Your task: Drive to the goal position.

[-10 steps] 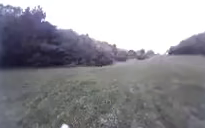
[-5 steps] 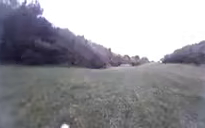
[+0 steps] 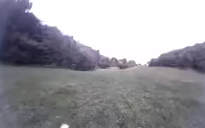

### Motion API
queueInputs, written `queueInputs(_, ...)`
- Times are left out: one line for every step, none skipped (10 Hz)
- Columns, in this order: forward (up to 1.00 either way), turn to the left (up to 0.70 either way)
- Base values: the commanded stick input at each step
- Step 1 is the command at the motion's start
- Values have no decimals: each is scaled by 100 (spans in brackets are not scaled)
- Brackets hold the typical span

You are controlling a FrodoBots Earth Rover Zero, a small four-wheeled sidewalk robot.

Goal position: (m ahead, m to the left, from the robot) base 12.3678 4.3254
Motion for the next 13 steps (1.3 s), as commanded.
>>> queueInputs(70, -7)
queueInputs(70, -26)
queueInputs(70, -32)
queueInputs(70, -34)
queueInputs(70, -28)
queueInputs(70, -15)
queueInputs(70, 0)
queueInputs(70, 0)
queueInputs(70, 0)
queueInputs(70, 0)
queueInputs(70, 0)
queueInputs(70, 0)
queueInputs(70, 0)
